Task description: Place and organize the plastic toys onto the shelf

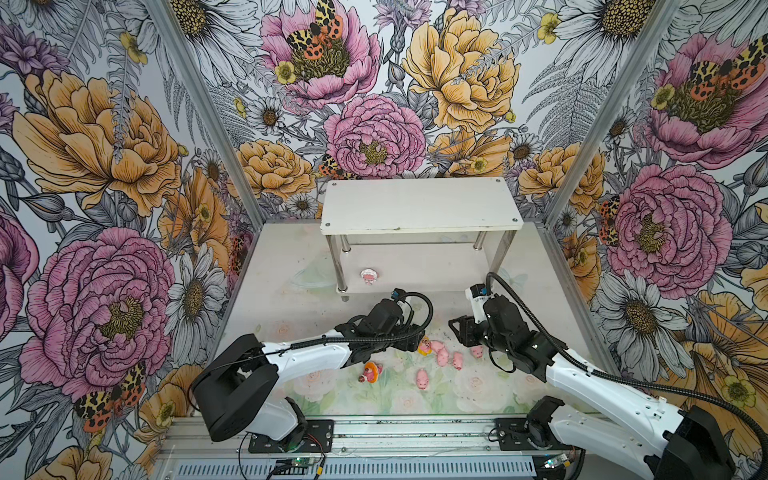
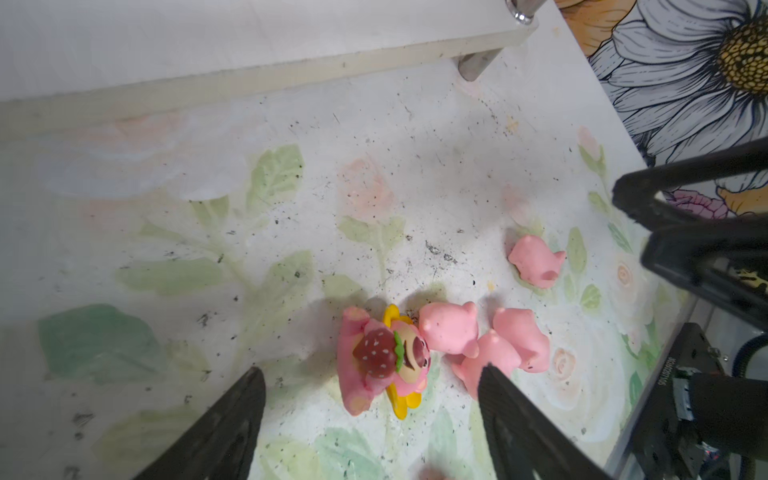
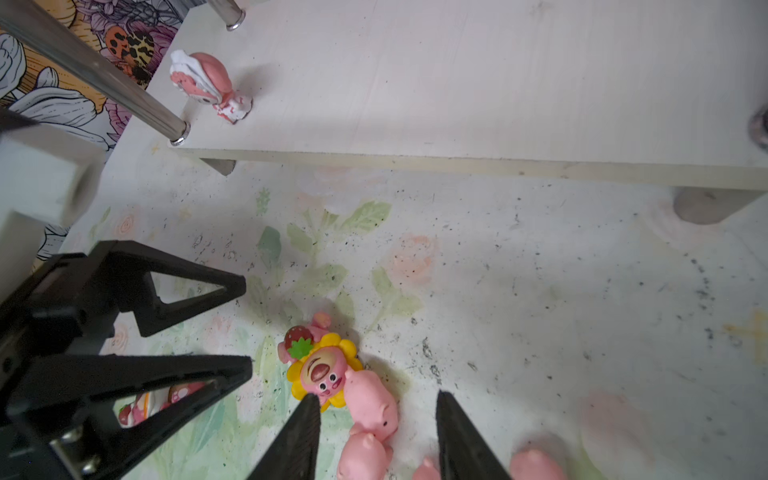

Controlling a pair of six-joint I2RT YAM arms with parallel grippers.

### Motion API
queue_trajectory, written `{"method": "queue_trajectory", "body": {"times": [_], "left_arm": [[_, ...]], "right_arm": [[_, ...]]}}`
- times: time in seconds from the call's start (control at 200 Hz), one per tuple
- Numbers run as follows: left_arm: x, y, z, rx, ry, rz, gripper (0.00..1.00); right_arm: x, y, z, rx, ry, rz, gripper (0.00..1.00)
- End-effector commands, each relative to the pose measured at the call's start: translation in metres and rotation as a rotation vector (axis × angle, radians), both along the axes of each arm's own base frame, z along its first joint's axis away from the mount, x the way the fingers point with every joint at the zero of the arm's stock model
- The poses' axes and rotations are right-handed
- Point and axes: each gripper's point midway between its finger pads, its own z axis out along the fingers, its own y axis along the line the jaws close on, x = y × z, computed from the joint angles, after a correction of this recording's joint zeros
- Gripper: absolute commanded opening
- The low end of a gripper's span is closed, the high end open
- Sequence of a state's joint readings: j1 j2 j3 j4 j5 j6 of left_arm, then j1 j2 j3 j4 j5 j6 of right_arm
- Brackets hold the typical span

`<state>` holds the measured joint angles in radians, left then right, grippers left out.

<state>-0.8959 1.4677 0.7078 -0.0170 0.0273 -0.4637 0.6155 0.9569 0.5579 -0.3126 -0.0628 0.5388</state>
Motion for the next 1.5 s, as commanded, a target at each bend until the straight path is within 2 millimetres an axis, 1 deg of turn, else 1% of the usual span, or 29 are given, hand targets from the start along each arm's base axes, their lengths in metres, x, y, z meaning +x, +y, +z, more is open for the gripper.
{"method": "queue_trajectory", "body": {"times": [0.0,0.07,0.125,0.21,0.27,0.31,0.355,0.41,0.53,0.681,0.766,0.801,0.876,1.006,1.081,1.111,1.166,1.276,1.381,1.496], "left_arm": [[-0.002,-0.018,-0.006,-0.012,0.025,-0.032,0.80],[-0.002,-0.022,-0.013,-0.001,0.039,-0.028,0.79],[-0.001,-0.023,-0.019,0.013,0.047,-0.019,0.78],[0.001,-0.025,-0.026,0.022,0.060,-0.011,0.68],[0.002,-0.026,-0.030,0.028,0.070,-0.007,0.64],[0.003,-0.027,-0.032,0.031,0.071,-0.004,0.60],[0.003,-0.026,-0.034,0.036,0.077,0.002,0.53],[0.004,-0.025,-0.034,0.031,0.078,0.009,0.46],[0.006,-0.020,-0.033,0.015,0.080,0.026,0.37],[0.007,-0.014,-0.029,-0.031,0.093,0.051,0.29],[0.009,-0.010,-0.023,-0.082,0.098,0.071,0.27],[0.010,-0.009,-0.018,-0.117,0.096,0.081,0.27],[0.012,-0.004,-0.010,-0.194,0.100,0.104,0.26],[0.020,0.002,0.017,-0.369,0.066,0.145,0.23],[0.021,0.005,0.031,-0.457,0.037,0.162,0.20],[0.021,0.006,0.038,-0.496,0.022,0.166,0.20],[0.021,0.011,0.044,-0.547,0.008,0.186,0.20],[0.020,0.018,0.057,-0.622,-0.015,0.209,0.19],[0.016,0.020,0.063,-0.640,-0.021,0.210,0.20],[0.015,0.022,0.062,-0.631,-0.019,0.215,0.21]], "right_arm": [[-0.002,-0.005,0.003,-0.001,0.001,-0.015,0.47],[-0.002,-0.005,0.005,0.004,-0.003,-0.011,0.48],[-0.003,-0.006,0.006,0.007,-0.005,-0.009,0.48],[-0.002,-0.006,0.010,0.010,-0.014,-0.005,0.49],[-0.002,-0.007,0.011,0.010,-0.019,-0.006,0.49],[-0.002,-0.007,0.012,0.011,-0.020,-0.006,0.49],[-0.002,-0.008,0.012,0.010,-0.021,-0.008,0.49],[-0.002,-0.008,0.012,0.011,-0.022,-0.010,0.50],[-0.003,-0.009,0.009,0.011,-0.013,-0.011,0.50],[-0.003,-0.004,0.012,0.033,-0.002,0.000,0.50],[-0.005,0.002,0.016,0.065,0.013,0.021,0.51],[-0.006,0.006,0.018,0.086,0.022,0.032,0.51],[-0.009,0.017,0.025,0.149,0.040,0.057,0.54],[-0.010,0.037,0.035,0.282,0.072,0.099,0.62],[-0.008,0.049,0.040,0.352,0.082,0.120,0.64],[-0.008,0.052,0.040,0.372,0.090,0.127,0.64],[-0.006,0.059,0.040,0.399,0.102,0.140,0.65],[-0.002,0.067,0.031,0.404,0.135,0.140,0.68],[0.003,0.077,0.030,0.431,0.141,0.145,0.72],[0.009,0.085,0.023,0.451,0.169,0.142,0.73]]}}
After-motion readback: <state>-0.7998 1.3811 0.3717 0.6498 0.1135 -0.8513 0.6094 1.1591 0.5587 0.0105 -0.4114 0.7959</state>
